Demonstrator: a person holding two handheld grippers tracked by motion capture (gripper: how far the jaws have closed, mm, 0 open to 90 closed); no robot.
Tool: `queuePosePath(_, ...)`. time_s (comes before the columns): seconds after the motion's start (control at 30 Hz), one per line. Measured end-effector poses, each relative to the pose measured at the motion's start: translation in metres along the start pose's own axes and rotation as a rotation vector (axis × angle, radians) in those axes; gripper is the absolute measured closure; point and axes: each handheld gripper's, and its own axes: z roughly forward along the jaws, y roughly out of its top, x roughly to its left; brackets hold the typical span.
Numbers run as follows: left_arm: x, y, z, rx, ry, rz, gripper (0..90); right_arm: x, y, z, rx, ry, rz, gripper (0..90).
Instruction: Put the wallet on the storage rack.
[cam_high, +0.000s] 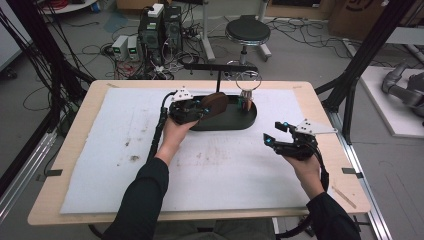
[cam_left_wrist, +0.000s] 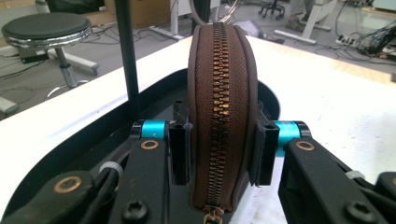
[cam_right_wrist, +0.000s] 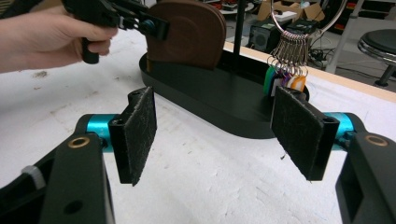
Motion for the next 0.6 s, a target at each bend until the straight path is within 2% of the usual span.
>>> queuePosePath(0.2, 0.006, -0.01, 0.01, 0.017, 0.013, -0.026, 66.6, 0.001, 0.0, 0.0, 0.005, 0.005, -0.002, 32.2)
queuePosePath(0.5, 0.006, -0.022, 0.026, 0.029, 0.017, -0.027, 66.6, 0.002, 0.0, 0.001, 0.005, 0.006, -0.002, 32.2)
queuePosePath(0.6, 0.006, -0.024, 0.028, 0.012, 0.019, -0.043, 66.7, 0.002, 0.0, 0.001, 0.004, 0.005, -0.004, 32.1)
